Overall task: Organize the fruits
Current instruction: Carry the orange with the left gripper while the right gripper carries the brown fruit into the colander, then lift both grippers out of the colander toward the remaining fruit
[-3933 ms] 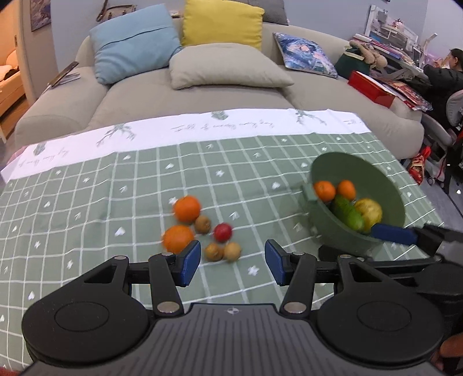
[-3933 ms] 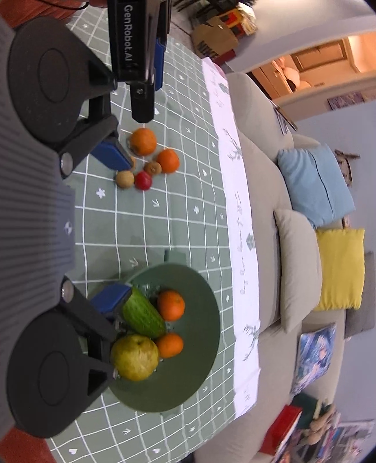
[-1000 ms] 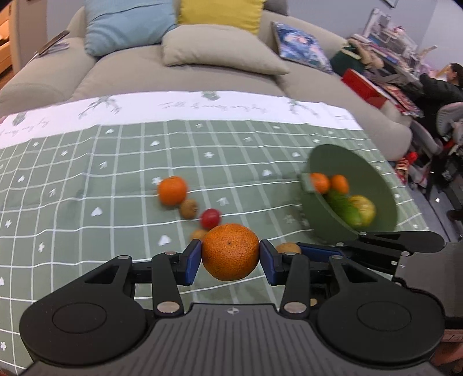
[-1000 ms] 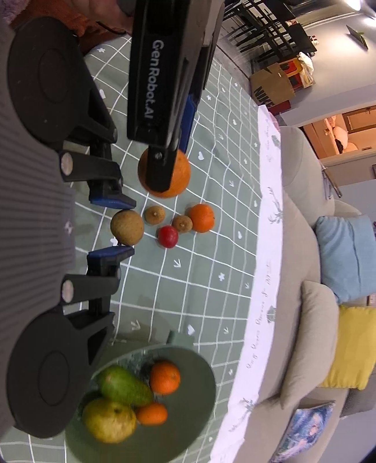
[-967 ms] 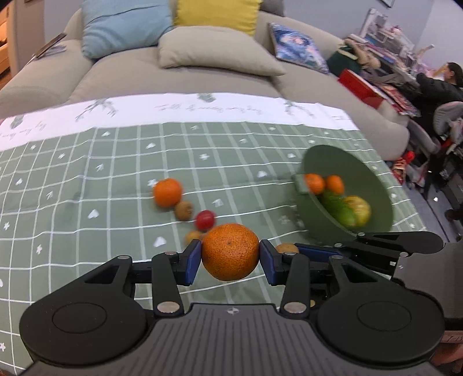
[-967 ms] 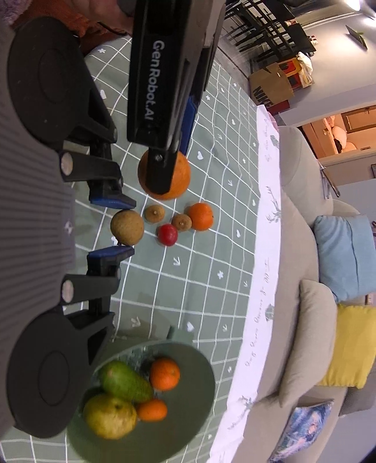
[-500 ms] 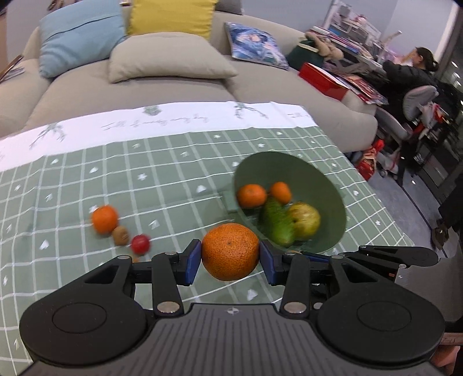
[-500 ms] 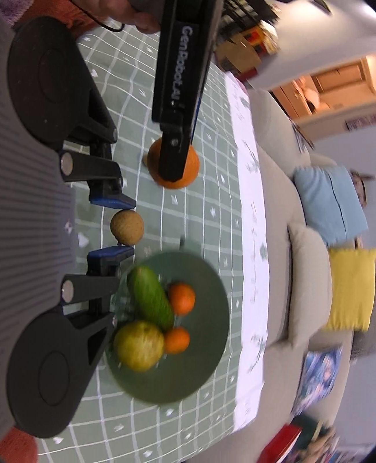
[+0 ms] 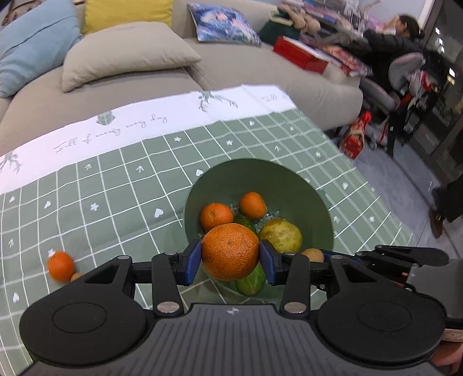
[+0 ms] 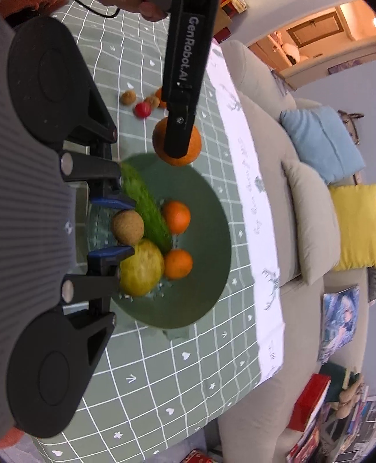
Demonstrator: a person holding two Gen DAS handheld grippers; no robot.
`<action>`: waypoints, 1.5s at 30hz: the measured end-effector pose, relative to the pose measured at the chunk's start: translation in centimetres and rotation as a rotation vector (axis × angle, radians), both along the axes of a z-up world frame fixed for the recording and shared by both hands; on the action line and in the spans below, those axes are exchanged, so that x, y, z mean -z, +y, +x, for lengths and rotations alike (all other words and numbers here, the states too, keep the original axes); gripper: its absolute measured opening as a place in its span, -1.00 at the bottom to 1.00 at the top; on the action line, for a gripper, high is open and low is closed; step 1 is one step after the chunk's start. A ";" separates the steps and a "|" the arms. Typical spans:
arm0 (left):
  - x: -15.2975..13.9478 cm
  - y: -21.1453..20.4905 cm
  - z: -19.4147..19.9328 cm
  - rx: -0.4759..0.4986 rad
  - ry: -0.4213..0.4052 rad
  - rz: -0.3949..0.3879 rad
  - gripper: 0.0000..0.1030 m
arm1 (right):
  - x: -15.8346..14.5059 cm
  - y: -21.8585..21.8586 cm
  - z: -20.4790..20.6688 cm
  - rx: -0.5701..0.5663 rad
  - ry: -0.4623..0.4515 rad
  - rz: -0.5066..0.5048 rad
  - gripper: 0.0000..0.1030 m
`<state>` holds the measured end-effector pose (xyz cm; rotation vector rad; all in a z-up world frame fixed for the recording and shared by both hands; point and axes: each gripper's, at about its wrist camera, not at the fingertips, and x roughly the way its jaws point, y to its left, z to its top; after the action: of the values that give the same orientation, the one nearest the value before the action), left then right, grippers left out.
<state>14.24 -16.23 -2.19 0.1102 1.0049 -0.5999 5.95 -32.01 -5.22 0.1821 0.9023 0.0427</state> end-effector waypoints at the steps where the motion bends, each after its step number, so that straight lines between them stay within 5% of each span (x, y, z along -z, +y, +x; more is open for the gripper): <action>1: 0.4 -0.4 0.4 0.007 0.010 0.015 -0.05 | 0.2 -0.3 0.2 0.000 0.011 0.003 -0.55; 9: 2.8 -2.4 2.4 0.068 0.070 0.095 -0.05 | 2.4 -1.2 2.2 -0.041 0.112 0.090 -0.55; 24: 4.8 -3.5 5.0 0.073 0.125 0.167 -0.04 | 4.1 -0.9 4.8 -0.110 0.194 0.069 -0.54; 34: 4.8 -3.3 5.3 0.082 0.127 0.159 0.11 | 4.3 -0.1 5.2 -0.136 0.216 0.037 -0.54; 38: 4.1 -2.9 4.8 0.089 0.130 0.117 0.36 | 4.4 -0.1 5.1 -0.139 0.224 0.040 -0.54; 45: 2.0 -1.8 3.8 0.078 0.076 0.103 0.36 | 4.1 0.2 5.2 -0.138 0.228 0.039 -0.53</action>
<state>18.00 -18.06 -4.15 0.2198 1.1094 -0.6267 11.14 -31.79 -9.27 0.1630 1.1408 0.1711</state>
